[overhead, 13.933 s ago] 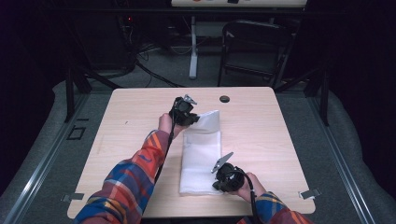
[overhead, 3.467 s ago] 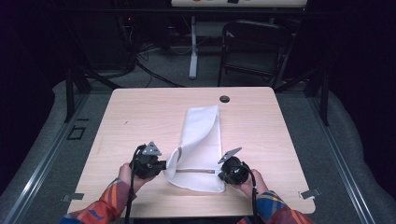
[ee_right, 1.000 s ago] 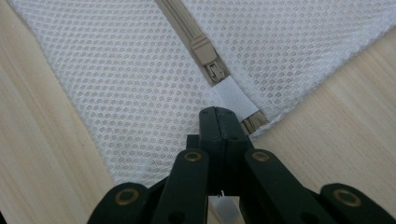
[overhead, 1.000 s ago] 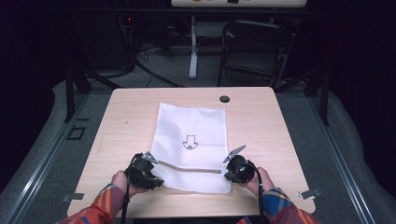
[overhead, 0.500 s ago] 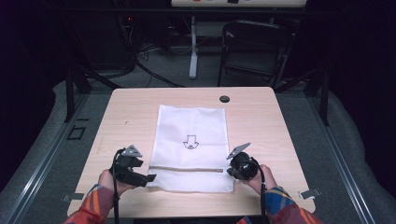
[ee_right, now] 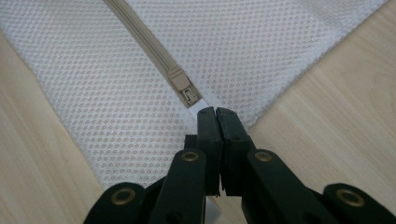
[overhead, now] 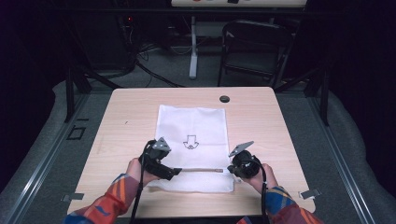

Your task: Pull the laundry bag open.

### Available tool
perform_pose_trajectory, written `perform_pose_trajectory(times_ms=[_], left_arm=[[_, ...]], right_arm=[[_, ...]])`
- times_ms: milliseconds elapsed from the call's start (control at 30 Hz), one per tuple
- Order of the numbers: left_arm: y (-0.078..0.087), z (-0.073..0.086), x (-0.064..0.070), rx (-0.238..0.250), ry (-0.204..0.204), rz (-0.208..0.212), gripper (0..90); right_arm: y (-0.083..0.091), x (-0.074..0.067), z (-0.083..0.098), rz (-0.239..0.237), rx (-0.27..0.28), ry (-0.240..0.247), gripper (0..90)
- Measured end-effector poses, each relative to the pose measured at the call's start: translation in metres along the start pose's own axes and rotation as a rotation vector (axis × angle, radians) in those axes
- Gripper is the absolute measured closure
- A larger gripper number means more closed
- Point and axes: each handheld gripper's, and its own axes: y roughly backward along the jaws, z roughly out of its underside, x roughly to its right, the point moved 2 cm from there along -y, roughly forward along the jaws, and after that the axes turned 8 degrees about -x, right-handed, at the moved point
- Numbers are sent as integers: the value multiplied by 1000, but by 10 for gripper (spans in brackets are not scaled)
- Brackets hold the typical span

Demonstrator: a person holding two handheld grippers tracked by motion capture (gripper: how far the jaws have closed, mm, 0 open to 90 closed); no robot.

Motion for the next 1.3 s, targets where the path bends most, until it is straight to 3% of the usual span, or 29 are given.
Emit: perform_pose_trajectory(times_ms=[467,900,1100,1300], left_arm=[[-31,-38,17,-18,-92,43,156],[-53,-56,30,-29,-133,70,177],[-65,-62,37,-38,-156,92,242],[-79,-67,46,-55,-187,122,370]], right_arm=[[-2,0,0,-9,-10,-5,875],[-5,0,1,-19,-30,-5,885],[-10,-1,1,-22,-46,-5,888],[-12,-1,1,-22,-53,-23,897]])
